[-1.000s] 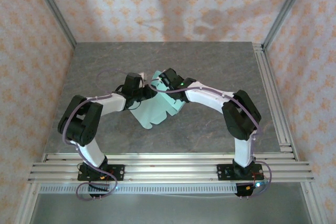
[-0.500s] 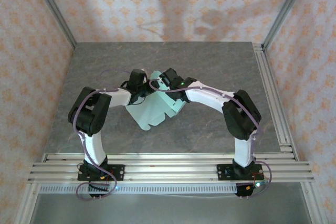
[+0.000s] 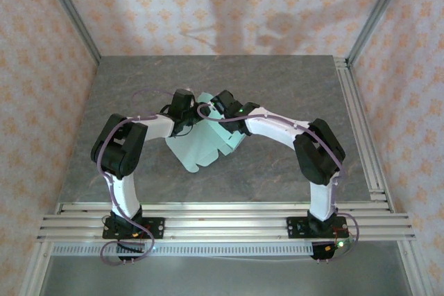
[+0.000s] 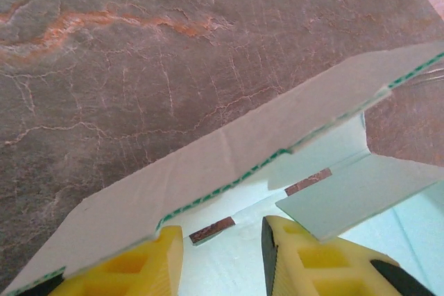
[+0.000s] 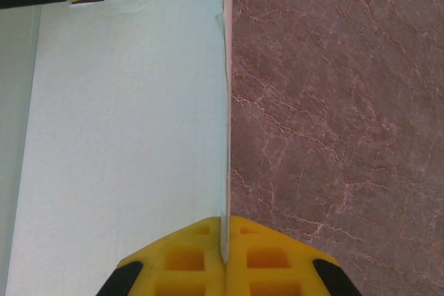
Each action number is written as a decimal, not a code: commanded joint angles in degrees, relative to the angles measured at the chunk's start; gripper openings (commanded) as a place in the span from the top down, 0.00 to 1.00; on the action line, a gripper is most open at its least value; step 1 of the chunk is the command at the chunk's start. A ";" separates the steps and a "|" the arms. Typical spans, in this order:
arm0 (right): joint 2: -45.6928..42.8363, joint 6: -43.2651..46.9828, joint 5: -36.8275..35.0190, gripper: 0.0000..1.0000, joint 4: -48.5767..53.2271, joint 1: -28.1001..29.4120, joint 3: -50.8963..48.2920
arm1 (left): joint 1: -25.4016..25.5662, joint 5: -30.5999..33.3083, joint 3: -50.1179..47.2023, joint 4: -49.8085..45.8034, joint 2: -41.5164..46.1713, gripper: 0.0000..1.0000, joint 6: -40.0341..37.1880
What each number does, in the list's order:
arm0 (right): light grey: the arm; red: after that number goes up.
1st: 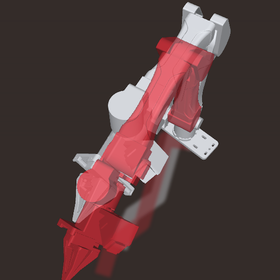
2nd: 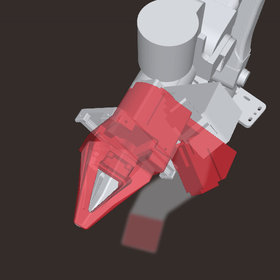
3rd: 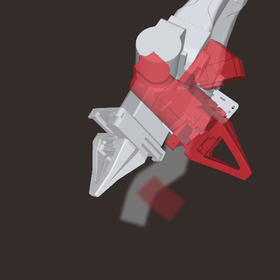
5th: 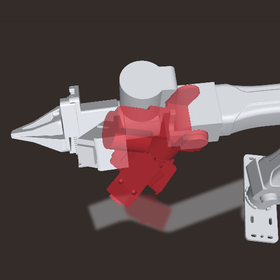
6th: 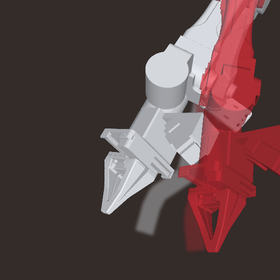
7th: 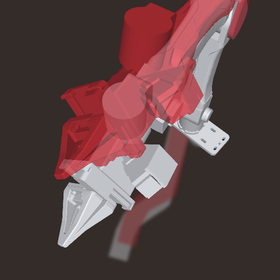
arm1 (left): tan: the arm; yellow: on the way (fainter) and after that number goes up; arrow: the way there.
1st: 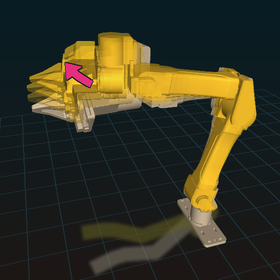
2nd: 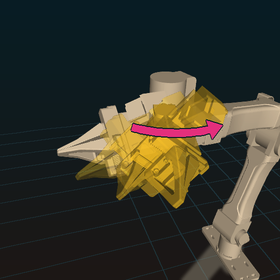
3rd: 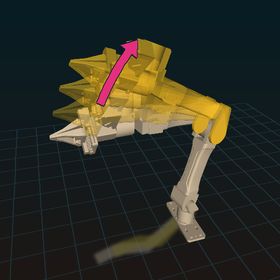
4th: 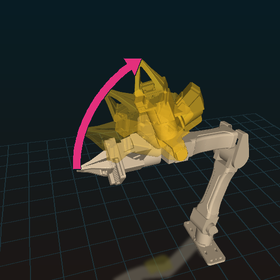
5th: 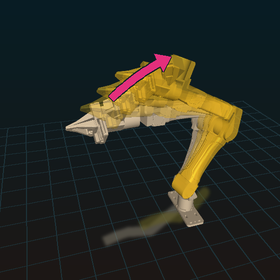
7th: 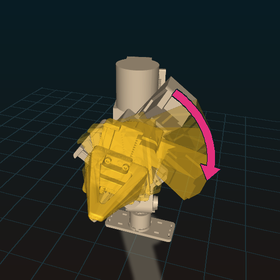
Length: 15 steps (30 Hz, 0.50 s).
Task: Fold the paper box
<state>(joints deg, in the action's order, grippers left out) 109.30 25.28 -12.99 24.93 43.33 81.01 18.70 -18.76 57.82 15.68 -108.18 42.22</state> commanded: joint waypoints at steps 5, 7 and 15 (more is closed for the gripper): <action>-0.68 -0.03 -0.53 1.00 2.06 -0.18 0.72 | -0.77 0.52 0.80 -0.20 0.42 0.64 -0.23; -0.97 -0.10 -0.54 1.00 1.92 -0.22 0.73 | -1.03 0.57 0.97 -0.71 -0.08 0.64 -0.60; -1.04 0.21 -1.11 1.00 2.21 -0.18 0.75 | -1.74 -2.38 1.70 1.36 -2.64 0.64 1.12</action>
<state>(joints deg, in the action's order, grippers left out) 109.30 25.30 -13.02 24.93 43.33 81.01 17.10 -20.27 58.37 16.10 -110.78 42.61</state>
